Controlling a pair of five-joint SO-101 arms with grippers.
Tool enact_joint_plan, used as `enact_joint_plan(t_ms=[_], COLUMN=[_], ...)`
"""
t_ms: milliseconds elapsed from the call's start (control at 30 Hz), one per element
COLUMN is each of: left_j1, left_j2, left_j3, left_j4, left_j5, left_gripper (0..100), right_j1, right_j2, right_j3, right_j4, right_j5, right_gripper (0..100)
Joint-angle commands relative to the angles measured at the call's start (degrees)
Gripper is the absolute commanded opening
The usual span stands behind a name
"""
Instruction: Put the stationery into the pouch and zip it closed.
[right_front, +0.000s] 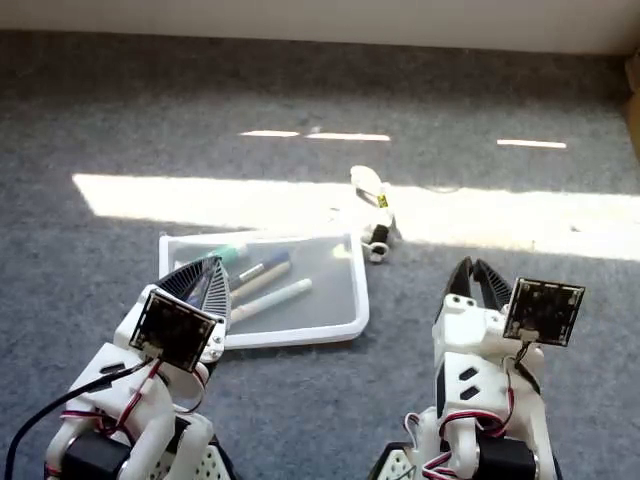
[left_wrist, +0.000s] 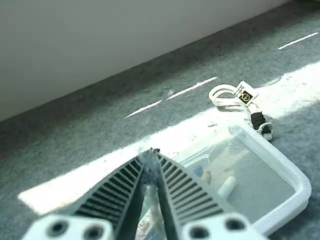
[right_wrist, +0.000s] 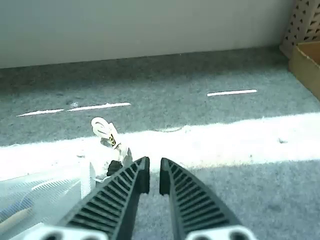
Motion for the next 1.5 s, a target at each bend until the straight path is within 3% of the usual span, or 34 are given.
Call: enact_joint_plan(t_ms=[0,133,367,733,1033,1133,1333,1467], left_j1=[0.7,0.7,-0.5,-9.5,-9.5,-9.5,-9.3,-9.5], left_j2=[0.0,0.0,0.0,0.0,0.3,0.3,0.1,0.2], left_j3=[3.1,8.4,18.2,32.5,32.4,32.4,32.4,32.4], left_j4=[0.0,-0.1,-0.3,-16.0,-16.0,-15.6,-8.1,-2.9], left_j5=[0.8,0.8,0.7,0.9,0.9,0.9,0.8,0.8], left_gripper=[1,1,1,1,1,1,1,1], right_j1=[0.0,0.0,0.0,0.0,0.0,0.0,0.0,0.3], right_j2=[-0.5,-0.5,-0.5,-0.5,-0.5,-0.5,-0.5,-0.5], right_j3=[-2.9,1.5,19.5,34.3,35.7,35.7,35.7,35.7], right_j4=[4.0,5.2,0.3,-5.5,-4.9,-2.2,4.1,4.0], right_j5=[-7.5,-12.3,-12.2,-12.1,-11.6,-5.8,1.9,2.4], right_gripper=[3.7,3.7,3.5,3.4,3.3,3.3,3.3,3.3])
